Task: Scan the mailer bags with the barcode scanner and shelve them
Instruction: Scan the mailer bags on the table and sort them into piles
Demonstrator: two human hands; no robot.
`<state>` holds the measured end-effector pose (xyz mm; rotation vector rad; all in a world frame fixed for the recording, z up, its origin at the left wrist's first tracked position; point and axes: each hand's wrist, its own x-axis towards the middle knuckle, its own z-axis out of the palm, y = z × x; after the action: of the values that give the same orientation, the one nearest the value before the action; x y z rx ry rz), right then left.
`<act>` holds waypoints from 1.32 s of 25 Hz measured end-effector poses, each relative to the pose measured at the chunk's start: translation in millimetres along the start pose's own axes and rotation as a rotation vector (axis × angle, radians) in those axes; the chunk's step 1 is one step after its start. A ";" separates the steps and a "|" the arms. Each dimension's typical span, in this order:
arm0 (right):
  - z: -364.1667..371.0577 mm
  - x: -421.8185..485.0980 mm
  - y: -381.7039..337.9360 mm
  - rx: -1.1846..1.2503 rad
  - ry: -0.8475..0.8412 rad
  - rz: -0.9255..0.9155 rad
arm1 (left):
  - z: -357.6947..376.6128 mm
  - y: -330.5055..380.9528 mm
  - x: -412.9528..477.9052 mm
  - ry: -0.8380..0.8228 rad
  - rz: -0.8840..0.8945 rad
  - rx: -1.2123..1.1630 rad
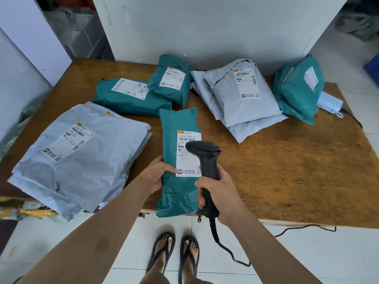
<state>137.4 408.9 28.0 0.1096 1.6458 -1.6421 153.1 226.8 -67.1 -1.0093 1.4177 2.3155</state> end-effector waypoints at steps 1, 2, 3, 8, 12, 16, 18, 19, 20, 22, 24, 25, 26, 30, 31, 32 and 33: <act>-0.5 0.2 0.7 -0.001 -0.001 0.000 | -0.5 -0.1 0.4 0.001 -0.001 0.002; -0.7 0.2 0.7 -0.003 -0.003 -0.002 | -1.0 -0.4 0.7 0.002 -0.003 0.006; -0.8 0.2 0.7 -0.007 -0.004 -0.005 | -1.1 -0.7 0.6 0.003 -0.005 0.010; 1.0 3.5 -1.0 -0.029 -0.018 -0.013 | -1.7 1.0 0.8 0.009 -0.013 0.032; 2.5 7.7 -1.8 -0.030 -0.008 0.005 | -3.6 3.2 1.9 0.010 -0.020 0.039; 4.6 10.0 -2.5 -0.036 -0.004 0.015 | -6.4 1.1 3.5 -0.001 -0.021 0.054; 5.4 10.5 -3.0 -0.029 -0.003 0.013 | -7.8 0.6 5.7 0.007 -0.027 0.050; 5.5 10.9 -2.9 -0.024 -0.002 0.015 | -8.0 0.9 6.0 0.009 -0.030 0.047; 5.7 11.6 -2.8 -0.021 0.000 0.019 | -8.1 1.4 6.4 0.010 -0.033 0.043; 6.3 13.1 -2.8 -0.023 0.004 0.026 | -8.3 2.1 6.1 0.001 -0.036 0.036; 7.6 13.9 -3.3 -0.031 0.003 0.029 | -9.4 1.9 5.3 -0.011 -0.036 0.040; 8.1 14.1 -3.6 -0.033 0.002 0.030 | -10.2 1.6 5.1 -0.012 -0.037 0.043; 8.7 14.1 -4.0 -0.034 0.003 0.029 | -11.1 1.3 5.0 -0.010 -0.037 0.043; 11.1 13.5 -4.5 -0.041 0.000 0.021 | -12.9 2.3 3.7 0.007 -0.033 0.023; 11.7 13.2 -4.5 -0.044 -0.001 0.018 | -13.1 2.5 3.2 0.008 -0.033 0.017; 12.5 12.9 -4.3 -0.047 -0.002 0.015 | -13.4 2.4 2.8 0.007 -0.034 0.014; 13.1 12.5 -4.3 -0.051 -0.005 0.010 | -13.8 2.0 2.8 0.007 -0.037 0.015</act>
<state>132.4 391.0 26.4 0.0879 1.6798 -1.5908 155.9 213.6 -71.7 -1.0320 1.4050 2.2744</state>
